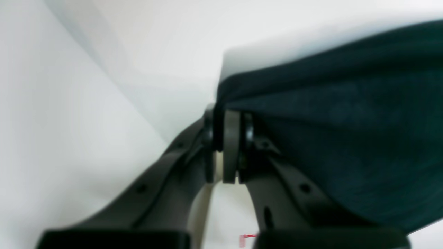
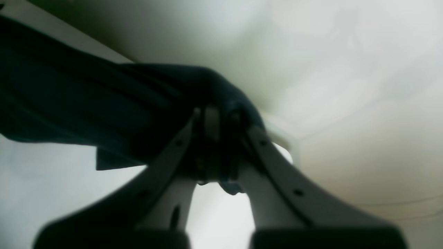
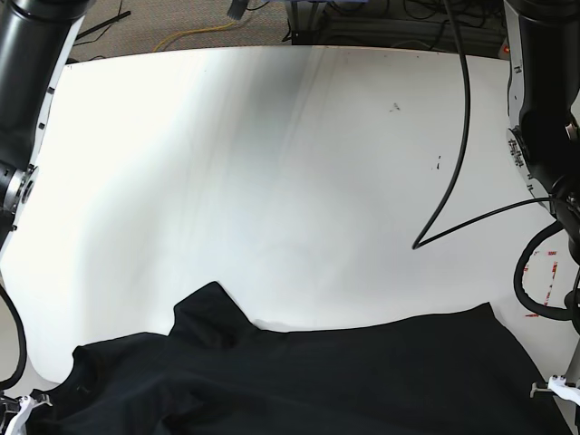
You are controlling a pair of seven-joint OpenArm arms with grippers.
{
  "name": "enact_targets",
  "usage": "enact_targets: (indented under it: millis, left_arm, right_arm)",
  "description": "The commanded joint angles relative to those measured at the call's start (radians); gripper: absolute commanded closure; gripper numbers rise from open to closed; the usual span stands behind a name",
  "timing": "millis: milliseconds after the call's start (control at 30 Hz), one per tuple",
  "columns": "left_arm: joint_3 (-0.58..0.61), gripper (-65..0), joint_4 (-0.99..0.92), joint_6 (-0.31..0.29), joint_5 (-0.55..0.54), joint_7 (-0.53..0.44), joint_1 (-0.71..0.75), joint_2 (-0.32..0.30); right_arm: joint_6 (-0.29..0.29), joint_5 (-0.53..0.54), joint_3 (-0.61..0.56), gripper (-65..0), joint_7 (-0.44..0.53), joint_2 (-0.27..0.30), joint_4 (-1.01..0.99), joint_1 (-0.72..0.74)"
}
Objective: Fold the T-shirt properly
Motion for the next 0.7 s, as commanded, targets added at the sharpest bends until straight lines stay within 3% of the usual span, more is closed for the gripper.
enact_targets:
  millis: [0,133,400,567,667]
  left_arm:
    - [-0.006,-0.3,0.013,-0.021,0.02,-0.015,0.021,-0.008]
    - [-0.007,-0.3,0.02,-0.027,0.017,-0.015,0.083,-0.003]
    - [-0.029,-0.3,0.034,-0.034,0.016,-0.019,0.297,0.03]
    - [-0.058,-0.1,0.037,-0.116,0.02,-0.02,0.463,0.109]
    - [-0.09,-0.1,0.04,-0.135,0.02,-0.02,0.571,0.124]
  right_arm:
    - [0.013,-0.011,0.008,0.0,-0.014,0.024,0.058,-0.008]
    - [0.013,-0.011,0.013,0.0,-0.015,0.026,0.126,-0.115]
    - [0.013,-0.011,0.189,0.0,-0.015,-0.004,0.266,-0.453]
    - [0.013,-0.011,0.289,0.0,-0.017,-0.066,0.319,-0.645]
    - [0.013,-0.011,0.33,0.0,-0.017,-0.091,0.368,-0.763]
